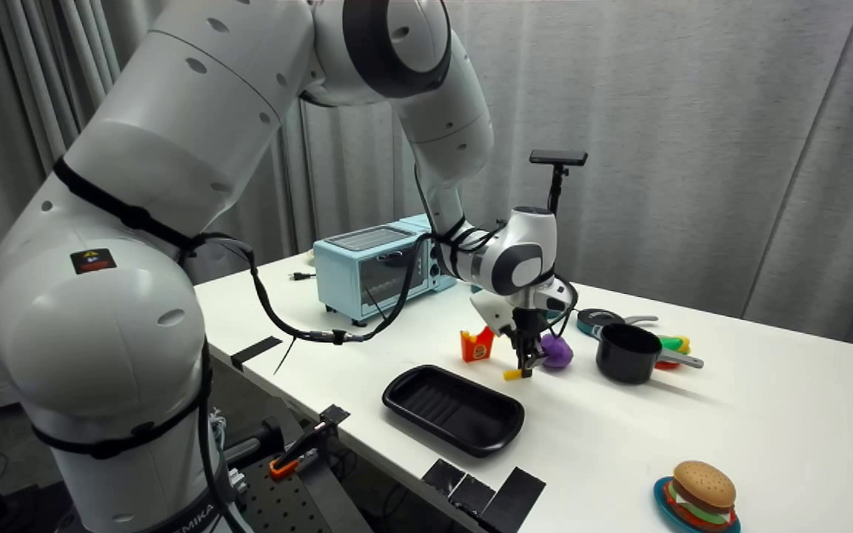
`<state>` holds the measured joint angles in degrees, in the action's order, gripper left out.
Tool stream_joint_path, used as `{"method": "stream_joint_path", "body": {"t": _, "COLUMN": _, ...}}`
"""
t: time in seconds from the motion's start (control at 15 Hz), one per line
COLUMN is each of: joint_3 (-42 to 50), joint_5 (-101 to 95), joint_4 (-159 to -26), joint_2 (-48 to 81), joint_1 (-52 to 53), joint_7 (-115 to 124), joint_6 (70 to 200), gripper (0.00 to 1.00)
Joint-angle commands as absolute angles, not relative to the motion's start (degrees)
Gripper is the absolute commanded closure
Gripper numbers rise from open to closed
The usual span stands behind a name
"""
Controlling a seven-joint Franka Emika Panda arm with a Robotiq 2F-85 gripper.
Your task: Put a yellow chip in the red box on the table
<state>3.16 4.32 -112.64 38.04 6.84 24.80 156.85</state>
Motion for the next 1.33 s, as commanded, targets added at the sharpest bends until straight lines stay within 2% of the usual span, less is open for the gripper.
{"method": "stream_joint_path", "body": {"t": 0.0, "joint_3": 5.5, "joint_5": 4.0, "joint_4": -114.9, "joint_2": 35.0, "joint_1": 9.8, "joint_7": 25.9, "joint_6": 159.3, "gripper": 0.96}}
{"method": "stream_joint_path", "body": {"t": 0.6, "joint_3": 11.1, "joint_5": -1.7, "joint_4": -118.0, "joint_2": 28.3, "joint_1": 18.3, "joint_7": 26.9, "joint_6": 166.9, "gripper": 0.96}}
{"method": "stream_joint_path", "body": {"t": 1.27, "joint_3": 9.8, "joint_5": -2.3, "joint_4": -118.0, "joint_2": 29.7, "joint_1": 22.1, "joint_7": 24.3, "joint_6": 171.5, "gripper": 0.96}}
